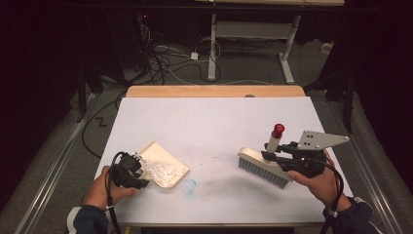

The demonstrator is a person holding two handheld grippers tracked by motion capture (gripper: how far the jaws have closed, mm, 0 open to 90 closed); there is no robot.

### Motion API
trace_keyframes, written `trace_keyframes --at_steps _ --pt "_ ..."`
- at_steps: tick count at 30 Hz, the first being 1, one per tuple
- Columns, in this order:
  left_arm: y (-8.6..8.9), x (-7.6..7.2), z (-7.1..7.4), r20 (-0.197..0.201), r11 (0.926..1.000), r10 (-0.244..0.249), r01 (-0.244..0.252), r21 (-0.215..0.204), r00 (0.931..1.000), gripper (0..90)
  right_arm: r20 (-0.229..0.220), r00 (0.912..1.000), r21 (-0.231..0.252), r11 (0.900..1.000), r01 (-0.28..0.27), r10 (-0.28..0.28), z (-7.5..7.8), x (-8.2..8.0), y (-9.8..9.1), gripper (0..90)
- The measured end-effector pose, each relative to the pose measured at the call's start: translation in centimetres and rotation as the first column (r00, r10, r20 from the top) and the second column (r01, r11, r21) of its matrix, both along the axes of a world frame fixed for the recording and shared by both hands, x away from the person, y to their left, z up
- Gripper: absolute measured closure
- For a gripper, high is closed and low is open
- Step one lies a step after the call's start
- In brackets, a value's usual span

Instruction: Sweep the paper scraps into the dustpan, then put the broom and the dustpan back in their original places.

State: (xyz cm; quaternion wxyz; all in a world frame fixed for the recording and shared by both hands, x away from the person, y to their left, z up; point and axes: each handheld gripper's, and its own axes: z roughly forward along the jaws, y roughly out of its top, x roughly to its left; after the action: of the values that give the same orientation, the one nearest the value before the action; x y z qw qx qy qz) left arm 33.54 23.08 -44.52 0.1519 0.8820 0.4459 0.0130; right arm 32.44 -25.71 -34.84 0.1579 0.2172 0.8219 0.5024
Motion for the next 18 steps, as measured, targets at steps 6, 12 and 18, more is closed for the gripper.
trace_keyframes --at_steps 6,12,18 --pt "0.5 0.1 0.4 -0.001 0.9991 0.041 -0.041 -0.002 0.9991 62.3 -0.005 0.9996 -0.005 0.9996 -0.028 0.028 0.7 -0.5 -1.4 70.9" --pt "1.2 0.4 0.7 0.023 0.9955 0.095 -0.095 -0.006 0.9952 62.2 -0.043 0.9959 -0.053 0.9952 -0.082 0.079 0.6 -0.5 -1.9 70.9" --pt "1.3 0.9 0.2 0.03 0.9897 0.143 -0.142 -0.018 0.9893 62.1 -0.099 0.9895 -0.056 0.9922 -0.111 0.105 0.3 0.1 -2.1 70.9"
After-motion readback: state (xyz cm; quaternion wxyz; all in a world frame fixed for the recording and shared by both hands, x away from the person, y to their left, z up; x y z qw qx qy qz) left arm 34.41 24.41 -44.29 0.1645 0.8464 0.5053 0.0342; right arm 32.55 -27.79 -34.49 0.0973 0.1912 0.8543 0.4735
